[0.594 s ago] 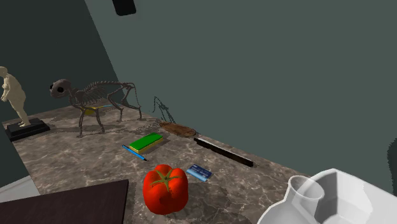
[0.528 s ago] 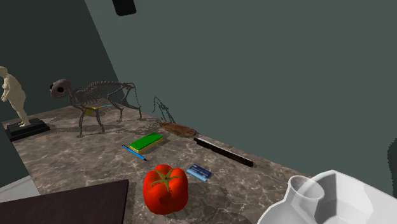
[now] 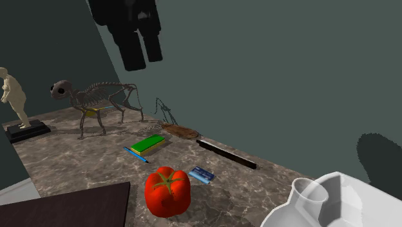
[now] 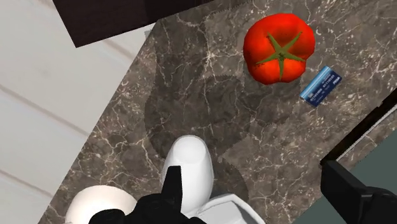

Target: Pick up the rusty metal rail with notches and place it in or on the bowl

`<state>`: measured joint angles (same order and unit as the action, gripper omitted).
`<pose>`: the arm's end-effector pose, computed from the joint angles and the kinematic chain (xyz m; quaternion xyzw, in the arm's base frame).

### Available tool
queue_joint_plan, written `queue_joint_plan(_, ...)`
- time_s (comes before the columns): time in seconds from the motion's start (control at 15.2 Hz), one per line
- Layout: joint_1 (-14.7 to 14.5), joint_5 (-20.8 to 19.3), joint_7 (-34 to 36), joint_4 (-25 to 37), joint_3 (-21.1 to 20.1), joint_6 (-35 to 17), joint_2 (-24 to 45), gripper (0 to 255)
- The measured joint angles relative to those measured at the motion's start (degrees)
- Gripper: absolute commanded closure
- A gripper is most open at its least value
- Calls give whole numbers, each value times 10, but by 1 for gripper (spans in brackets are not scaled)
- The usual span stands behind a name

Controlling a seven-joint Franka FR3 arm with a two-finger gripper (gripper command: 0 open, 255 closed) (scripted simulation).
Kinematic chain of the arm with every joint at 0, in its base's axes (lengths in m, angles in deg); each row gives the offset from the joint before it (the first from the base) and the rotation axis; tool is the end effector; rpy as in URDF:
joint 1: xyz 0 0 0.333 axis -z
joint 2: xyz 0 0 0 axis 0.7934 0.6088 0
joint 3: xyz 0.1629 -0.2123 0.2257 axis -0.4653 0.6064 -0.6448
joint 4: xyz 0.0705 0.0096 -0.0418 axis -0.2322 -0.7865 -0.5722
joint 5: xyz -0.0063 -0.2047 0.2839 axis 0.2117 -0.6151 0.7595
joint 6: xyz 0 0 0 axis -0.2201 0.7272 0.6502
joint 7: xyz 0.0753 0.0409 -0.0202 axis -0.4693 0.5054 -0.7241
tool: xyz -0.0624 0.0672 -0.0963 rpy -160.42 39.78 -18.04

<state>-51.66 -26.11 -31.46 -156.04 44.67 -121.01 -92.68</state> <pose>0.2749 0.0210 0.5643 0.9890 -0.1313 0.0674 0.0058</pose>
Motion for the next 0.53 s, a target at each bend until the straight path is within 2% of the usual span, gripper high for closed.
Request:
queue_joint_plan(0.33, -7, 32, 90, -20, -56, -65, 60, 0)
queue_joint_plan(0.53, -7, 44, 140, -9, -86, -99, 112, 0)
